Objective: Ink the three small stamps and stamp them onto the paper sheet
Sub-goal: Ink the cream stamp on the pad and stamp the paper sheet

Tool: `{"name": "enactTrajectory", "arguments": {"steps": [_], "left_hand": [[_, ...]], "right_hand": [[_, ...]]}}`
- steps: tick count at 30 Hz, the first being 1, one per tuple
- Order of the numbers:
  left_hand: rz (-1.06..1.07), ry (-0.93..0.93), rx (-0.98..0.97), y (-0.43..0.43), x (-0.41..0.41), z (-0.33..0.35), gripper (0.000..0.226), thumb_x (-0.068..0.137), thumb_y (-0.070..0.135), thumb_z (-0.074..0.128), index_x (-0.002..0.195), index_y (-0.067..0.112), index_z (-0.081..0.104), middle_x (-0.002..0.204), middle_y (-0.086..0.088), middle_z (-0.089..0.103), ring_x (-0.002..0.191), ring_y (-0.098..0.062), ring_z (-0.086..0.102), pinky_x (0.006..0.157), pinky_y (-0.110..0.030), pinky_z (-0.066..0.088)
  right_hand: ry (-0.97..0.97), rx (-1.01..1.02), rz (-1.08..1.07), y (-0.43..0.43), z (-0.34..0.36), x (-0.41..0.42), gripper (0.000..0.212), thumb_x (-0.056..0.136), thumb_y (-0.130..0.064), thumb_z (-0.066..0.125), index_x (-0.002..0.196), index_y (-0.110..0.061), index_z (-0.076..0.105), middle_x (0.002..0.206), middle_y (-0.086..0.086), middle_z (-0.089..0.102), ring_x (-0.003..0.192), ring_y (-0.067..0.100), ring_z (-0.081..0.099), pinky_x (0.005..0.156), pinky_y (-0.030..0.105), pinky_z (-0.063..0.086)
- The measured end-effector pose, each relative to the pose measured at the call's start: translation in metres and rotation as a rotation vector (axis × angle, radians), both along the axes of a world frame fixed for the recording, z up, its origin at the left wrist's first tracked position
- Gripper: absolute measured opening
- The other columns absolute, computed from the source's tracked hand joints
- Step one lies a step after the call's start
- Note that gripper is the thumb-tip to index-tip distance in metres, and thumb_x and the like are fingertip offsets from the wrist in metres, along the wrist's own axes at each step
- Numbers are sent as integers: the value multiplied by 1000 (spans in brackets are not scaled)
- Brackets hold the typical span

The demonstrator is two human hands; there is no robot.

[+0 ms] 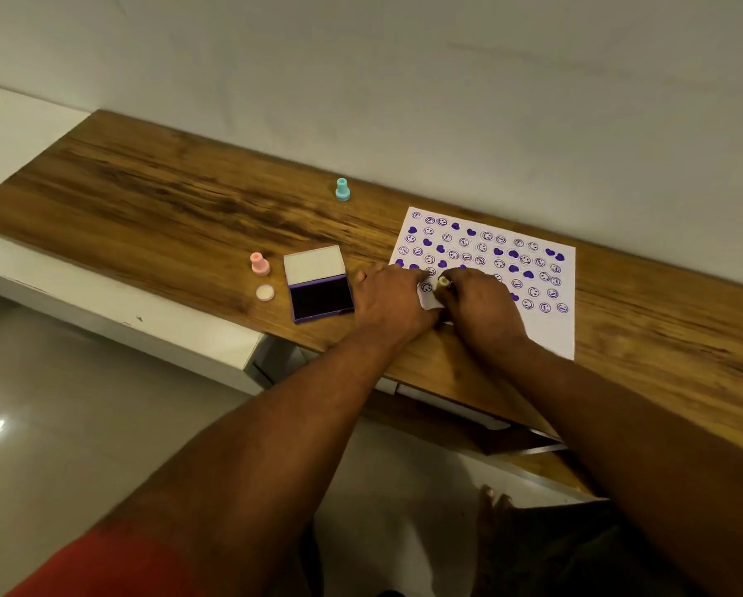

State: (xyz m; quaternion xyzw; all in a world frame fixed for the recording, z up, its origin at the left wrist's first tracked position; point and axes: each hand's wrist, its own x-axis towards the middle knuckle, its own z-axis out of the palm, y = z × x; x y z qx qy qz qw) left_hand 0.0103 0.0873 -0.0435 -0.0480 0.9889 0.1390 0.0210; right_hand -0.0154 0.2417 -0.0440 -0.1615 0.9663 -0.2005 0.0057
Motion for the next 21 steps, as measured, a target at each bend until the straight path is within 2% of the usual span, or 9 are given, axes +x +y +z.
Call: {"name": "enactTrajectory", "arguments": {"steps": [3,8,13,17,21], "left_hand": [[1,-20,7,1,2,0,80,78,76,67,148,40,54,140,-1,62,134,-27,49,110,-50,33],[7,-27,20,1,4,-3,83,77,80,64,149,42,52,141,-1,62,135,-27,49,109,-51,33],[6,-29,-14,2,3,-5,85,75,84,62,149,43,51,138,-1,63,133,-27,50,107,-50,32],[-2,-48,-52,3,1,-1,86,76,84,62,150,44,50,140,-2,62,133,-28,50,108,-51,32],[-7,-50,-78,3,0,-2,89,73,89,59,150,44,50,139,-3,62,133,-29,50,109,-52,33]], "right_hand": [[4,4,-20,-3,0,-1,31,107,-32,48,113,-12,70,105,11,72,95,27,66,80,37,48],[-11,-3,-4,-1,2,-2,28,106,-31,51,113,-12,71,104,12,72,95,28,66,82,39,50],[-4,-7,25,3,-1,-6,23,102,-30,57,112,-14,71,102,10,72,93,28,65,73,32,39],[-7,-5,26,3,0,-6,26,103,-32,57,116,-14,70,106,11,72,96,29,66,81,38,49],[-8,-25,9,3,2,-6,30,101,-34,61,121,-15,72,107,9,75,97,26,68,83,36,51]]}}
